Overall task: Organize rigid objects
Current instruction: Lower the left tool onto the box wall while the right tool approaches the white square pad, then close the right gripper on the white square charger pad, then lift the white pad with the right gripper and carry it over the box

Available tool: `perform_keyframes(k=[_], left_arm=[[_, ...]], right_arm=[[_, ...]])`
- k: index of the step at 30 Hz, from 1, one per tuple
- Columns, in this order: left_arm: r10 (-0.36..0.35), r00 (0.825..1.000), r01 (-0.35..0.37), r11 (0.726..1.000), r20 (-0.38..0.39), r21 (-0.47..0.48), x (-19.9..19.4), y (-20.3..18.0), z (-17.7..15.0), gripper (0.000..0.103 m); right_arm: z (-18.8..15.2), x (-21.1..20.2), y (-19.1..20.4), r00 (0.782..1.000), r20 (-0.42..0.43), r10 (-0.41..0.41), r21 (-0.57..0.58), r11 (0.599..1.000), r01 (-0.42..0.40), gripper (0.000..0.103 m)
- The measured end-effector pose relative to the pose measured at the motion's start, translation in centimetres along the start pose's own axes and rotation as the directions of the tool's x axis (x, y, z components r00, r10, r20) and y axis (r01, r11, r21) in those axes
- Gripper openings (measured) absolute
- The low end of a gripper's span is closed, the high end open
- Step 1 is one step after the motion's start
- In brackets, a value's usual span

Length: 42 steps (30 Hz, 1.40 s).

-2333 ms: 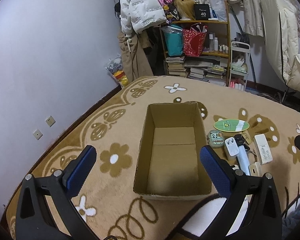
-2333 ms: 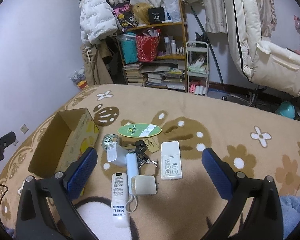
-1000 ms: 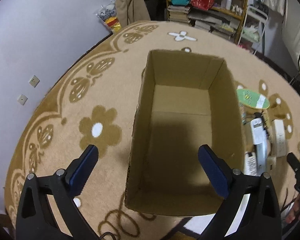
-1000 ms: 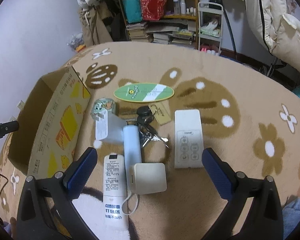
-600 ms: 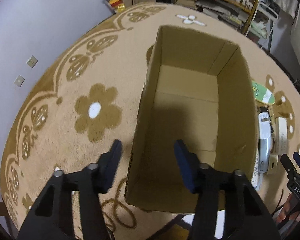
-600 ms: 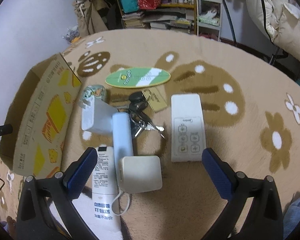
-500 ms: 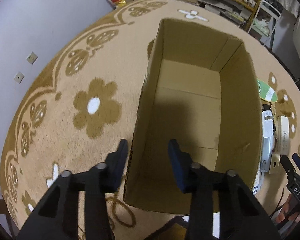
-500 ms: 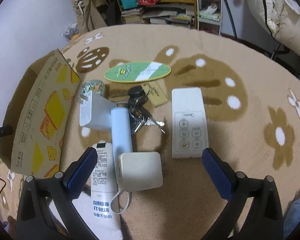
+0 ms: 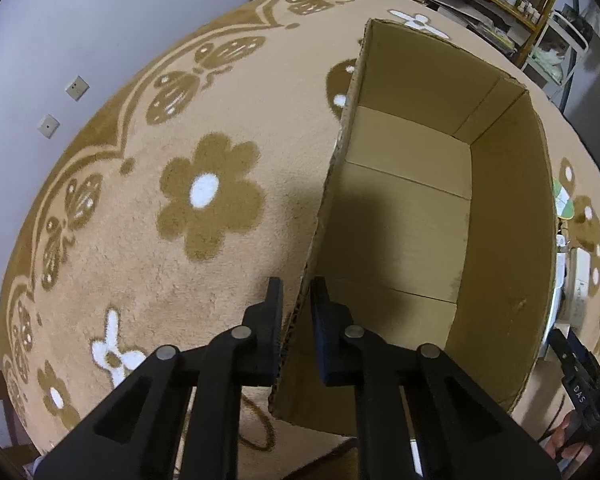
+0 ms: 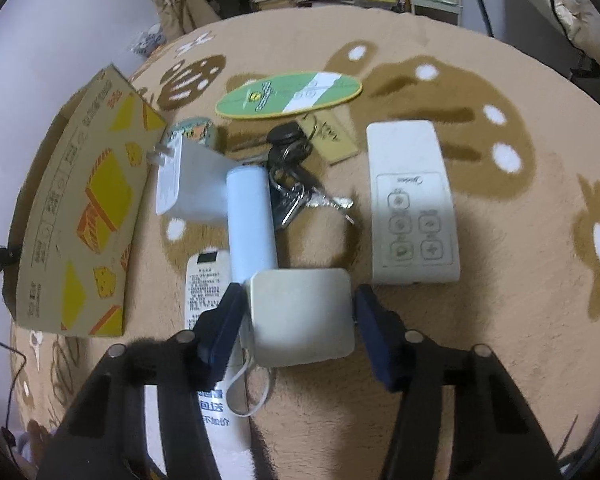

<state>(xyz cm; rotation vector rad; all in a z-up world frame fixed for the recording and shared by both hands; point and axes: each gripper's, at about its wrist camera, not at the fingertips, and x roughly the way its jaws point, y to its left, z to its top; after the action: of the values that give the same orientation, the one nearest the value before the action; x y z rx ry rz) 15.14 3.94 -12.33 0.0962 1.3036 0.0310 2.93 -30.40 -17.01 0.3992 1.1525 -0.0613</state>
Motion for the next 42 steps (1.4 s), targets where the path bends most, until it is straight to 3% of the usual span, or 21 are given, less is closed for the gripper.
perform_keyframes(k=[6,10,12,18,28,34,42], left_arm=[[0.023,1.0,-0.023,1.0,0.008,0.007,-0.1,-0.4,-0.1,0.013],[0.015,1.0,-0.015,1.0,0.004,-0.006,-0.1,-0.2,0.0,0.013],[0.023,1.0,-0.023,1.0,0.003,-0.004,-0.1,-0.2,0.0,0.014],[0.034,0.999,-0.034,0.999,0.009,0.013,-0.1,-0.5,-0.1,0.013],[0.037,0.999,-0.038,0.999,0.008,0.009,-0.2,-0.5,-0.2,0.013],[0.028,1.0,-0.028,1.0,0.001,0.007,-0.2,-0.3,0.0,0.013],[0.04,0.999,-0.04,0.999,-0.003,0.018,0.0,-0.4,0.1,0.013]], right_arm=[[0.1,0.4,-1.5,0.999,-0.003,0.05,0.085,0.995,-0.049,0.067],[0.1,0.7,-2.6,0.994,-0.02,0.108,0.158,0.982,-0.103,0.066],[0.2,0.5,-2.1,0.994,-0.022,0.107,0.135,0.985,-0.103,0.059],[0.2,0.1,-0.5,0.999,-0.019,0.04,0.05,0.998,-0.039,0.058],[0.5,-1.3,-0.8,1.0,0.023,0.001,0.039,0.999,-0.002,0.058],[1.3,-2.8,0.4,0.997,0.067,0.021,-0.017,1.0,-0.02,0.058],[4.4,-4.6,3.9,0.981,0.155,0.118,-0.072,0.992,-0.108,0.058]])
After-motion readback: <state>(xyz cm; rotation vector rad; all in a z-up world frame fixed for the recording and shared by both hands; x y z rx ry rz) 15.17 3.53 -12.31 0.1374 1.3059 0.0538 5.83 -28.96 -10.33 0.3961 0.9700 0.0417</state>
